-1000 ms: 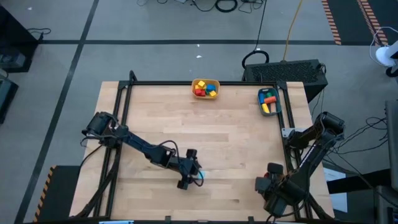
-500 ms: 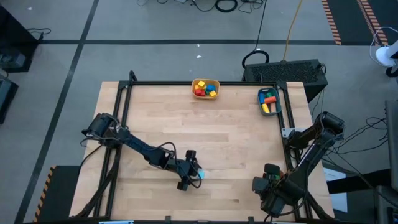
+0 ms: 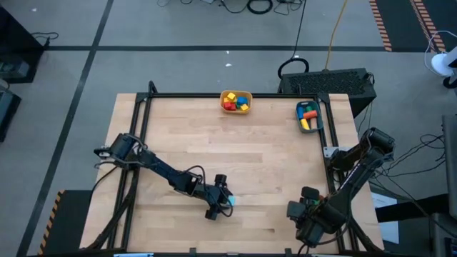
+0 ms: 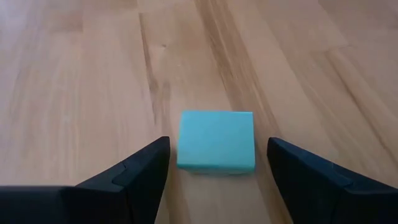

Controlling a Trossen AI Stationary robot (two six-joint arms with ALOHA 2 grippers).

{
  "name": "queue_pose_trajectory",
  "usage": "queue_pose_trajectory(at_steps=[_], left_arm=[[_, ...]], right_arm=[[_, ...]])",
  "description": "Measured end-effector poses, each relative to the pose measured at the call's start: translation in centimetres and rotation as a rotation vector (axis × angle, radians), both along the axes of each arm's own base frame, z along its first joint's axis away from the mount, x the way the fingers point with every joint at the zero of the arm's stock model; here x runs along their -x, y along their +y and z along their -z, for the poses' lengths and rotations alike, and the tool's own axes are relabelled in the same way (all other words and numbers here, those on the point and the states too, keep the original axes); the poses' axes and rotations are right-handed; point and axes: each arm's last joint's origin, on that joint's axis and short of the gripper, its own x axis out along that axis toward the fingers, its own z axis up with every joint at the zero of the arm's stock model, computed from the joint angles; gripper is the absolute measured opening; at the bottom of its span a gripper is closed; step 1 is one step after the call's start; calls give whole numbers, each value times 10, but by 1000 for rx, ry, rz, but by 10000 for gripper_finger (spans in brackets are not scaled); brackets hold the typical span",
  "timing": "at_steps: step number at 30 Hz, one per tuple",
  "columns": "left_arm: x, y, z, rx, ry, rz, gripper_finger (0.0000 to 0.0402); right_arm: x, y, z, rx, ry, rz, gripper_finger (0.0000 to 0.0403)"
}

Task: Sort blocks by size
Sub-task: Put the light blue half circle blue block into the orange bin

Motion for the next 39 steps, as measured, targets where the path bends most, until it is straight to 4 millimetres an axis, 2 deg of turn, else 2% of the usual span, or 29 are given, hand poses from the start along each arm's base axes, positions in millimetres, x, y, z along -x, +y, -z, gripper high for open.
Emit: queue_pose_trajectory(at_steps=[7, 13, 16, 19, 27, 34, 39], left_arm=[[-1, 0, 1, 18, -4, 20, 261], [-3, 4, 2, 52, 13, 21, 198], [-4, 7, 1, 87, 19, 35, 165], [-5, 9, 1, 105, 23, 17, 164], [-6, 11, 1, 115, 26, 7, 166], [-7, 12, 1, 121, 25, -5, 168], [-7, 13, 1, 126, 21, -13, 169]], right_arm=[[-3, -1, 0, -4, -3, 7, 194], [-3, -1, 0, -2, -17, 8, 194], [-7, -3, 1, 79, -115, 41, 194], [-13, -3, 7, 166, -199, 40, 194], [-42, -6, 18, 382, -376, -114, 194], [-75, -3, 20, 381, -505, -239, 194], [-89, -1, 19, 358, -585, -261, 194]])
